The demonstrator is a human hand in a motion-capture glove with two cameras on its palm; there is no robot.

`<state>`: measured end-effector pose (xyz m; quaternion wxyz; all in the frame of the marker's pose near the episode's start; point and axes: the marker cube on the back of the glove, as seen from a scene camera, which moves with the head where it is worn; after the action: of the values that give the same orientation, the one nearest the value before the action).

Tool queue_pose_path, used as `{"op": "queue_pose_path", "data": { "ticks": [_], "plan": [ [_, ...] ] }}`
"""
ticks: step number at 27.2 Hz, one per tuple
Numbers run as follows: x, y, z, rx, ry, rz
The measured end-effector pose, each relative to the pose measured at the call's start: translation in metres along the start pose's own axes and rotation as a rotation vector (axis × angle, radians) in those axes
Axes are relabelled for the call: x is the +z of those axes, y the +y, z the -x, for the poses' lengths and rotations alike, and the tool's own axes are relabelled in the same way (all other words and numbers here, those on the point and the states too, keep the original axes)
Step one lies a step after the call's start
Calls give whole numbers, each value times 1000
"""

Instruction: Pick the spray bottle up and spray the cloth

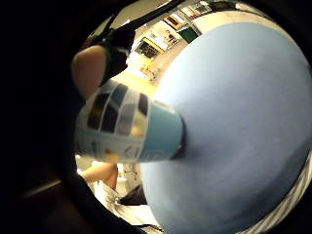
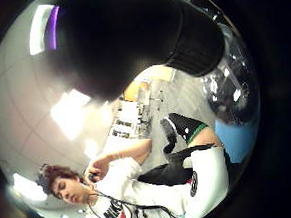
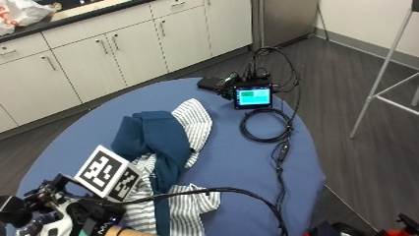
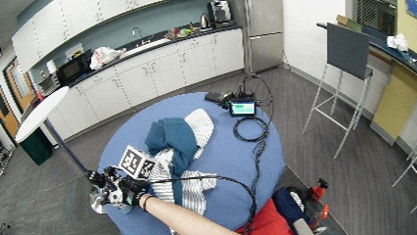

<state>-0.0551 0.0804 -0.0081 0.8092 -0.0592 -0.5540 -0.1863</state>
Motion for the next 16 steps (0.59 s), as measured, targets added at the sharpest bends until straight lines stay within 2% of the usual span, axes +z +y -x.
{"op": "queue_pose_path", "data": {
  "ticks": [4, 10, 13, 16],
  "plan": [
    [-35, 18, 19, -30, -57, -81],
    [-101, 82, 24, -90, -53, -23],
    [-126, 135, -4, -82, 142, -33],
    [-132, 190, -33, -7, 422, -47]
  ]
}}
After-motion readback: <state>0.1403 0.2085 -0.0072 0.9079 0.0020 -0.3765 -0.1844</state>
